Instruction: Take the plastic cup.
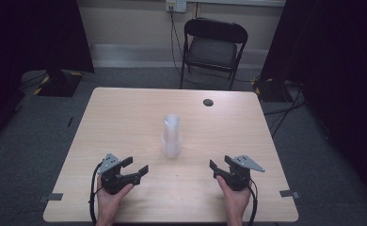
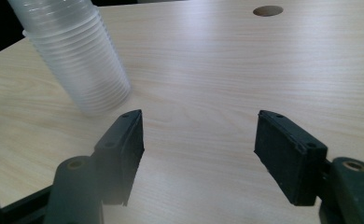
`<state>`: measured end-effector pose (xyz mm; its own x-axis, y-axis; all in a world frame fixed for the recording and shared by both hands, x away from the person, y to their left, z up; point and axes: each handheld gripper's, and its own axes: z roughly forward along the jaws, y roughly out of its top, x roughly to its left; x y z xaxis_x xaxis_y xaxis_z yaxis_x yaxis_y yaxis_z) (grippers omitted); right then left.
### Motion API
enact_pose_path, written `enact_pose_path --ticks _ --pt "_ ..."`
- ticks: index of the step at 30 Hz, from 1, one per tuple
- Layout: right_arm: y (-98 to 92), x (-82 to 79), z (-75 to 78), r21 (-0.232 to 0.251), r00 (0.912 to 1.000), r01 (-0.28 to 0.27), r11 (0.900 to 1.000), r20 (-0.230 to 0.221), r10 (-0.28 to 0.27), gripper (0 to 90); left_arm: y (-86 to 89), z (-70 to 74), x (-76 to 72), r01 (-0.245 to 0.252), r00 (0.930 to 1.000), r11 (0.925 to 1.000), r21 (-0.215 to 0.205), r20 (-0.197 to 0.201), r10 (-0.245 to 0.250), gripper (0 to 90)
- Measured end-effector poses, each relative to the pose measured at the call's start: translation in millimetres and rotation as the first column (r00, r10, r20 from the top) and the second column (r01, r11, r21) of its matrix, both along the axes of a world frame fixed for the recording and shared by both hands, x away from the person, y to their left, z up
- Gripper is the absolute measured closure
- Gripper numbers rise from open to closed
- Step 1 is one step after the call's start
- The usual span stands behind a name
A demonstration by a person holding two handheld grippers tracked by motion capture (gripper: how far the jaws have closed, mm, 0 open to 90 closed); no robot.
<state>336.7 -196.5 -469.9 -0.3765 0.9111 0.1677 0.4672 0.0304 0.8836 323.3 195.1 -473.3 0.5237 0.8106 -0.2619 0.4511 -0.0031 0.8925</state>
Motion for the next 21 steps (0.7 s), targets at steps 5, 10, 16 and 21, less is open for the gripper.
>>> enact_pose_path --ticks 5,10,16,21 --pt "-0.1 -4.8 -4.4 0.011 0.9999 -0.01 1.0 -0.008 0.011 34.1 -4.2 3.1 2.2 0.021 0.9996 0.9997 0.014 0.017 -0.021 16.4" --pt "4.8 -9.0 -4.2 0.008 0.9999 -0.013 1.0 -0.001 0.013 35.8 -9.2 11.9 6.2 0.045 0.9977 0.9987 0.023 0.049 -0.046 18.4" --pt "14.7 -8.8 -2.5 0.004 0.9986 -0.053 0.999 0.006 0.053 34.7 -18.5 22.6 15.8 0.109 0.993 0.9938 0.021 0.042 -0.11 27.2" --pt "18.4 -10.9 0.0 0.01 0.9969 -0.076 0.997 0.024 0.075 34.4 -26.2 28.6 21.5 0.127 0.9905 0.9915 0.031 0.05 -0.128 24.2"
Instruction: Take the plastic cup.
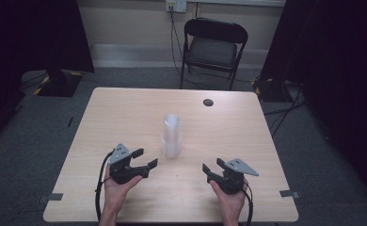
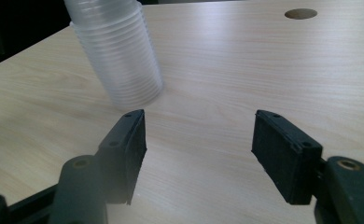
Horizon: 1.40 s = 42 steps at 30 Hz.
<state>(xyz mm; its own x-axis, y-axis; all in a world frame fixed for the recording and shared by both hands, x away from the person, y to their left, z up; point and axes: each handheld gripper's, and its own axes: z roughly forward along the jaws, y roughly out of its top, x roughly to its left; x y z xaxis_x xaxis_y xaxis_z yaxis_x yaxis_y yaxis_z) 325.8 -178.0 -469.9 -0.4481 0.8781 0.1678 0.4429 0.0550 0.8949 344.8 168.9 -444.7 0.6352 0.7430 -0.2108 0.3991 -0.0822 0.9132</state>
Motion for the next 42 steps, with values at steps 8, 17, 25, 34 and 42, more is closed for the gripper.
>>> enact_pose_path --ticks 8,17,25,34,42 --pt "9.6 -5.5 -0.2 -0.003 0.9995 -0.03 1.0 -0.007 0.029 33.2 -11.8 16.3 5.1 0.019 0.9988 0.9998 0.01 0.045 -0.02 16.6" --pt "12.1 -7.3 1.7 -0.006 0.999 -0.044 0.999 0.01 0.045 32.1 -23.4 32.2 24.9 0.036 0.9978 0.9989 0.032 0.056 -0.037 18.4" --pt "16.2 -7.1 0.7 -0.01 0.9985 -0.055 0.998 0.005 0.055 32.0 -35.3 39.0 41.2 0.019 0.9972 0.9987 0.047 0.072 -0.022 21.1" --pt "21.0 -3.0 0.1 -0.017 0.9975 -0.07 0.997 -0.005 0.07 31.0 -46.2 49.5 56.9 -0.003 0.9966 0.9997 0.024 0.082 0.001 16.4" --pt "17.9 -4.1 0.4 -0.012 0.9986 -0.053 0.999 -0.001 0.053 31.2 -56.4 55.7 73.2 0.014 0.9945 0.9964 0.084 0.103 -0.022 19.2"
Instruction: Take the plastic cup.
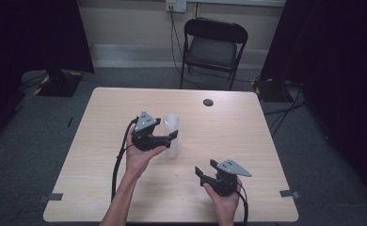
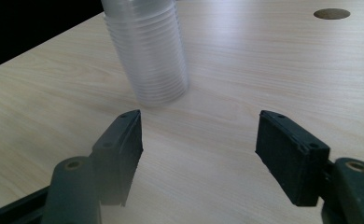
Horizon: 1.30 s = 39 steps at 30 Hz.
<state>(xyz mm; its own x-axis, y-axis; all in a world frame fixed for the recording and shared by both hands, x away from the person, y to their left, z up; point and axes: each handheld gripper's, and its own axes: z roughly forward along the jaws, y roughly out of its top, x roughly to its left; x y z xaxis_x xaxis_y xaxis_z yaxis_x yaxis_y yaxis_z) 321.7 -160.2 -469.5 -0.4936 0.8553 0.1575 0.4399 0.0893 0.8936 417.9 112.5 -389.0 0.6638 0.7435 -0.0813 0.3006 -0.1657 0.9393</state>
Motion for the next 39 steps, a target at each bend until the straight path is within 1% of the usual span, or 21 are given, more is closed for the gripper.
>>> enact_pose_path --ticks 1,3,4,9,11,12,13,15,17,19,20,22,23,26,28,29,30,34,36,37,39 --pt "-0.2 0.2 0.3 -0.006 1.0 0.0 1.0 -0.002 0.0 31.2 -1.8 -1.6 4.2 0.0 0.9999 1.0 -0.002 -0.012 0.0 20.9" --pt "-0.2 0.3 0.1 -0.006 1.0 -0.001 1.0 -0.004 0.001 31.2 -2.4 -2.8 5.9 0.005 0.9999 0.9999 -0.011 -0.012 -0.005 21.9" --pt "0.1 0.5 -0.2 -0.004 1.0 -0.004 1.0 -0.006 0.004 31.2 -3.2 -3.9 7.7 0.005 0.9999 1.0 -0.005 -0.015 -0.005 23.2" --pt "2.1 1.1 -0.8 -0.003 0.9998 -0.014 1.0 -0.015 0.014 31.3 -9.5 -7.1 15.3 0.008 0.9998 0.9996 0.027 -0.017 -0.008 23.4" --pt "2.8 1.2 -0.7 -0.007 0.9997 -0.018 1.0 -0.014 0.018 31.4 -11.7 -9.1 18.5 0.008 0.9996 0.9996 0.028 -0.025 -0.008 22.6" --pt "2.7 1.1 -0.7 -0.01 0.9997 -0.019 1.0 -0.015 0.019 31.3 -12.5 -9.9 19.2 0.008 0.9998 0.999 0.045 -0.021 -0.007 22.1" --pt "2.5 1.2 -0.8 -0.012 0.9997 -0.018 1.0 -0.014 0.018 31.4 -13.9 -11.8 19.8 0.005 0.9997 0.9987 0.052 -0.026 -0.003 20.7" --pt "-0.1 1.9 -1.8 -0.011 0.9998 -0.012 1.0 -0.016 0.012 31.3 -14.4 -15.6 22.8 0.016 0.999 0.9978 0.064 -0.043 -0.013 19.9" --pt "-1.6 1.9 -2.6 -0.007 0.9997 -0.009 1.0 -0.021 0.009 31.3 -15.1 -19.7 24.4 0.008 0.9986 0.9978 0.066 -0.053 -0.005 19.6" --pt "-2.1 2.1 -2.9 -0.007 0.9997 -0.01 1.0 -0.02 0.009 31.3 -15.1 -23.3 25.9 0.009 0.9979 0.9982 0.059 -0.064 -0.005 19.6" --pt "-2.9 1.7 -3.0 -0.005 0.9997 -0.007 1.0 -0.022 0.007 31.3 -15.0 -24.8 26.6 0.007 0.9979 0.9977 0.068 -0.065 -0.003 19.7" --pt "-3.3 1.8 -3.2 -0.007 0.9998 -0.007 1.0 -0.02 0.007 31.5 -15.8 -28.1 27.6 0.008 0.997 0.9975 0.07 -0.077 -0.003 19.7" --pt "-4.4 1.7 -3.9 -0.008 0.9996 -0.005 1.0 -0.027 0.005 32.2 -16.1 -31.5 28.3 0.012 0.9955 0.9974 0.072 -0.094 -0.005 20.2" --pt "-6.4 1.7 -4.6 -0.006 0.9996 -0.002 1.0 -0.027 0.002 32.2 -16.3 -34.3 28.8 0.012 0.995 0.9979 0.063 -0.1 -0.006 20.5" --pt "-7.4 1.6 -4.8 -0.006 0.9997 0.001 1.0 -0.026 -0.001 32.2 -16.7 -36.3 29.2 0.017 0.9951 0.9984 0.055 -0.098 -0.011 25.8" --pt "-7.9 1.5 -4.8 -0.005 0.9997 0.001 1.0 -0.025 -0.002 32.2 -16.6 -36.7 29.0 0.019 0.9949 0.9986 0.049 -0.1 -0.014 25.8" --pt "-8.1 1.4 -4.8 -0.006 0.9997 0.002 1.0 -0.025 -0.002 32.2 -16.9 -36.7 28.6 0.018 0.995 0.9984 0.054 -0.099 -0.013 27.7" --pt "-8.2 1.3 -4.8 -0.006 0.9997 0.004 1.0 -0.024 -0.004 32.2 -19.5 -36.6 27.7 0.023 0.9947 0.9987 0.045 -0.101 -0.018 28.6" --pt "-7.9 1.0 -4.9 -0.006 0.9996 0.0 1.0 -0.028 -0.001 32.2 -21.4 -36.9 27.5 0.035 0.9946 0.9985 0.041 -0.099 -0.031 28.7" --pt "-7.8 1.0 -5.0 -0.007 0.9996 0.001 1.0 -0.028 -0.001 32.2 -22.1 -36.7 27.1 0.039 0.9947 0.9981 0.047 -0.097 -0.034 28.7" --pt "-7.9 0.9 -5.3 -0.007 0.9996 0.001 1.0 -0.029 -0.001 32.2 -23.0 -36.2 26.7 0.04 0.9943 0.9982 0.045 -0.1 -0.036 28.6"
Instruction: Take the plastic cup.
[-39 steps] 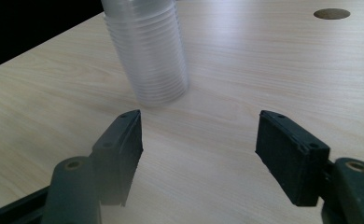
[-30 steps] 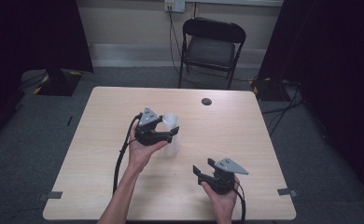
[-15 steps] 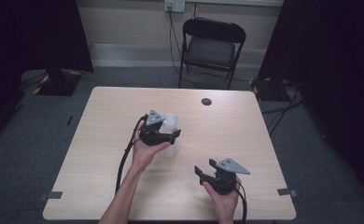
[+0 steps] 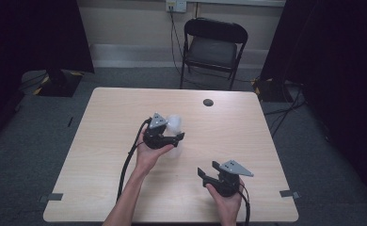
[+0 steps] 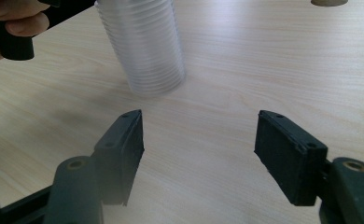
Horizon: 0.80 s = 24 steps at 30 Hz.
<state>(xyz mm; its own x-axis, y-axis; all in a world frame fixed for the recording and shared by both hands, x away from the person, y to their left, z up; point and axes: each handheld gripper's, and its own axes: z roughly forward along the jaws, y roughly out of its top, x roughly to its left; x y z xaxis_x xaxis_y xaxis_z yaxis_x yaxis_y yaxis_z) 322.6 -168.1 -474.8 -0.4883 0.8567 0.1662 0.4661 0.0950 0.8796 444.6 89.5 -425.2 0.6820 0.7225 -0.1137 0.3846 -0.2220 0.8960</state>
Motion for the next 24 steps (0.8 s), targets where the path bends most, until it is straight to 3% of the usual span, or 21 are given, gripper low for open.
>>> enact_pose_path --ticks 9,24 --pt "0.5 0.2 0.8 0.001 1.0 -0.004 1.0 -0.002 0.004 32.2 0.2 6.0 -1.1 -0.001 1.0 0.9999 0.016 0.008 0.0 28.4" --pt "-0.5 0.0 1.7 0.013 1.0 -0.001 1.0 -0.008 0.001 32.2 3.1 19.1 -2.8 -0.002 0.9995 0.9997 -0.026 0.033 0.003 28.8"
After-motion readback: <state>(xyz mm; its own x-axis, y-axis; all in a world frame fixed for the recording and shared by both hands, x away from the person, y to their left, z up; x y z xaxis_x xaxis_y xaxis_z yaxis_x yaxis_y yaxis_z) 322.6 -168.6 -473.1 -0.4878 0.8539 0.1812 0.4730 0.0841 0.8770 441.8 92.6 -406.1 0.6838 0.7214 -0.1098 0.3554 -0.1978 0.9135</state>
